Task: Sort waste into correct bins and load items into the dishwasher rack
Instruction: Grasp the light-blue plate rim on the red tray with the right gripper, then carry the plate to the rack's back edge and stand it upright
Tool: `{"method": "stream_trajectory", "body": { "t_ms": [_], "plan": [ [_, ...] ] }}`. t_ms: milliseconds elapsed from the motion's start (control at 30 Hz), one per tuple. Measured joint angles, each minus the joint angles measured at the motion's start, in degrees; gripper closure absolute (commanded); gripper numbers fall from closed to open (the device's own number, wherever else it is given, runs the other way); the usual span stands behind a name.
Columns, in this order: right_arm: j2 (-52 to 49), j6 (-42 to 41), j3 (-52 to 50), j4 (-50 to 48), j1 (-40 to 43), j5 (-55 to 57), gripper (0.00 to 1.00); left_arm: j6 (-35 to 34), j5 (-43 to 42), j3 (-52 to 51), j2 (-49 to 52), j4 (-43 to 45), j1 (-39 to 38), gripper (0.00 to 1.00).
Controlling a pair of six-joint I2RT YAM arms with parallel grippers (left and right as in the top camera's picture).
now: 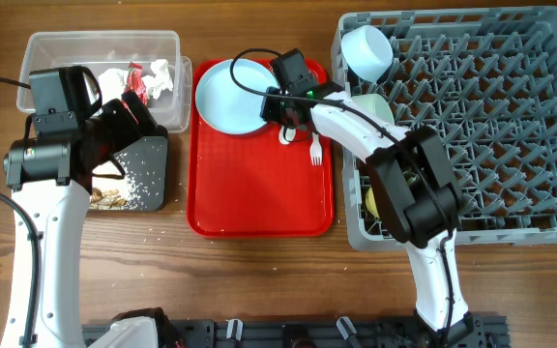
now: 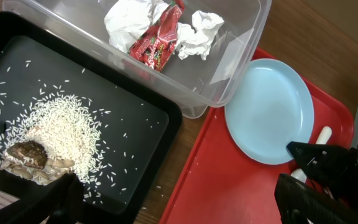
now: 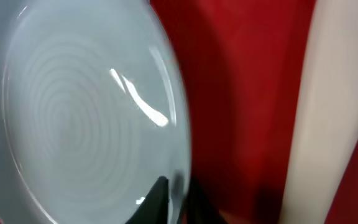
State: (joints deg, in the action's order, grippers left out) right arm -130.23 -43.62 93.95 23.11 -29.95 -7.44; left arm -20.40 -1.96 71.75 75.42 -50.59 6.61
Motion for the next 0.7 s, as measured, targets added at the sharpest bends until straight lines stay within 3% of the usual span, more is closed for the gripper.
{"method": "stream_trajectory", "body": {
  "t_ms": [267,400,567,700],
  "plan": [
    [0.0,0.4,0.0,0.1,0.7,-0.3,0.96,0.0,0.0,0.0,0.0,0.0,0.0,0.00],
    [3.3,6.2,-0.1,1.0,3.1,0.3,0.96,0.0,0.0,0.0,0.0,0.0,0.0,0.00],
    [19.7,15.2,-0.1,2.6,6.8,7.0,0.96,0.0,0.0,0.0,0.0,0.0,0.0,0.00],
    [36.0,25.0,0.6,5.2,9.1,23.3,0.96,0.0,0.0,0.0,0.0,0.0,0.0,0.00]
  ]
}}
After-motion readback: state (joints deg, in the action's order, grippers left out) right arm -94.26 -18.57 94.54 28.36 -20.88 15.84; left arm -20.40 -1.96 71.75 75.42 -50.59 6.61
